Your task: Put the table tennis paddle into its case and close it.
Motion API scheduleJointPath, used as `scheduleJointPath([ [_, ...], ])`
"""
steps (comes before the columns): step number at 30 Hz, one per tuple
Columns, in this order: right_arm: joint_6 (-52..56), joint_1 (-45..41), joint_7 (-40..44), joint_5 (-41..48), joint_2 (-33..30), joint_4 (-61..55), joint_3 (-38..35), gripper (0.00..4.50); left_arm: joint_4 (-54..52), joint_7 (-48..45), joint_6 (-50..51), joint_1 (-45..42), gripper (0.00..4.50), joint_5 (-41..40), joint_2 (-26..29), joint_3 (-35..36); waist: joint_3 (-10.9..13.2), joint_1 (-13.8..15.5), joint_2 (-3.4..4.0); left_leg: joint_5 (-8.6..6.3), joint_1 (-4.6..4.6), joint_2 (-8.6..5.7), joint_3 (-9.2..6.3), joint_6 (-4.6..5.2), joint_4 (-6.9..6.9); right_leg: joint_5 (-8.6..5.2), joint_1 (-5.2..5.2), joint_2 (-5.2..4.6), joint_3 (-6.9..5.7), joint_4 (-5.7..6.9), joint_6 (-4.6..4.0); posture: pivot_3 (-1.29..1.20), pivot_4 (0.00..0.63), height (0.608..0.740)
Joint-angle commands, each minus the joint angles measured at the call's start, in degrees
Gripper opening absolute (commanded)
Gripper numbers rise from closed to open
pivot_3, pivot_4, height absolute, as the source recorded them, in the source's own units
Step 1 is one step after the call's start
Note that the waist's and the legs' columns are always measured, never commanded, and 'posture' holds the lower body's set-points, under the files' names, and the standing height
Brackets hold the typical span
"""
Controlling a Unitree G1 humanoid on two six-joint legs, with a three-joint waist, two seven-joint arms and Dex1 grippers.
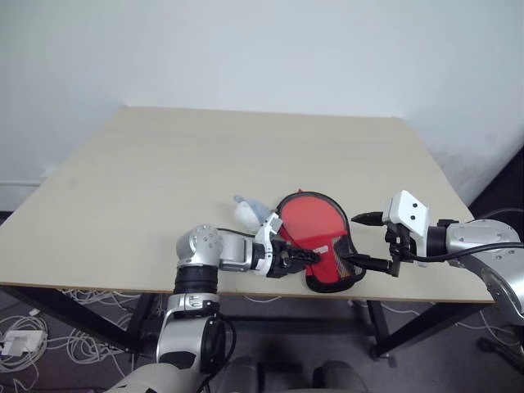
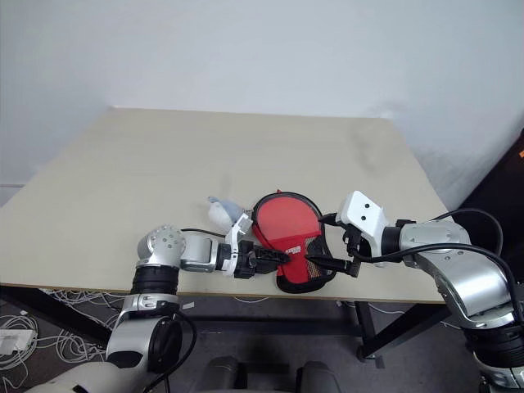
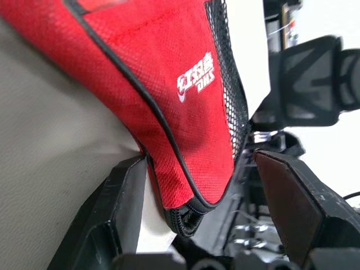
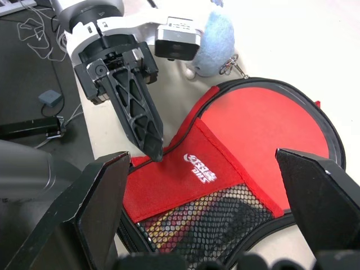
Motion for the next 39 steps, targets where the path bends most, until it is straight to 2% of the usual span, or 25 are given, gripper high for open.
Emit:
scheduleJointPath([
  [1, 0.07, -0.75, -0.53, 0.67, 0.02, -1.69, -1.23, 4.50, 5.57, 6.75, 0.34, -0.63, 3.35, 6.96, -0.17, 0.03, -0.08, 0.01, 0.09, 0.00, 0.00, -0.04, -0.04, 0.01, 0.02, 0.00, 0.02, -0.01, 0.00, 0.00, 0.01, 0.00, 0.000, 0.740],
  [7, 0.50, -0.75, -0.90, 0.76, 0.29, -2.12, -1.23, 4.50, 10.26, 8.64, -0.67, -3.00, 3.35, 8.35, 0.24, 1.71, -0.39, -0.03, 0.17, 0.01, 0.00, -0.14, -0.19, 0.03, 0.13, 0.01, 0.14, -0.02, 0.00, 0.00, 0.06, 0.00, 0.000, 0.740],
  [15, 0.72, -0.93, -1.18, 0.67, 0.38, -2.30, -1.27, 4.50, 9.54, 8.42, -0.21, -2.28, 3.35, 8.91, 0.67, 0.47, -0.90, -0.10, 0.10, 0.00, 0.03, -0.13, -0.21, 0.02, 0.09, 0.01, 0.13, -0.02, -0.01, 0.00, 0.07, 0.00, 0.000, 0.740],
  [18, 0.65, -1.06, -1.24, 0.65, 0.41, -2.24, -1.15, 4.50, 8.65, 8.08, 0.28, -1.65, 2.84, 8.80, 0.85, -0.33, -0.91, -0.16, 0.09, 0.00, 0.04, -0.13, -0.22, 0.01, 0.06, 0.01, 0.12, -0.02, -0.01, -0.01, 0.06, 0.00, 0.000, 0.740],
  [26, 0.37, -1.74, -1.10, 0.41, 0.69, -1.66, -0.75, 4.50, 7.18, 7.11, 0.34, 0.06, 0.06, 8.50, 1.73, -2.91, -0.89, -0.42, 0.06, 0.00, 0.02, -0.13, -0.22, 0.00, -0.05, 0.01, 0.02, -0.01, 0.00, 0.00, 0.06, 0.00, 0.000, 0.740],
  [35, 0.54, -2.12, -1.13, 0.39, 0.89, -1.60, -0.43, 4.50, 2.68, -0.96, 0.02, 2.83, 0.02, 5.86, 4.78, -9.73, -0.90, -0.56, 0.05, 0.00, 0.02, -0.13, -0.21, -0.01, -0.17, 0.01, -0.06, 0.01, 0.03, 0.00, 0.05, 0.00, 0.000, 0.740],
  [39, 0.60, -2.11, -1.13, 0.41, 0.91, -1.66, -0.43, 4.50, -1.39, -5.87, 0.34, 4.12, 0.02, 1.71, 7.85, -13.40, -0.89, -0.58, 0.04, 0.00, -0.01, -0.13, -0.20, -0.01, -0.31, -0.01, -0.12, 0.03, 0.06, -0.01, 0.05, 0.00, 0.000, 0.740],
])
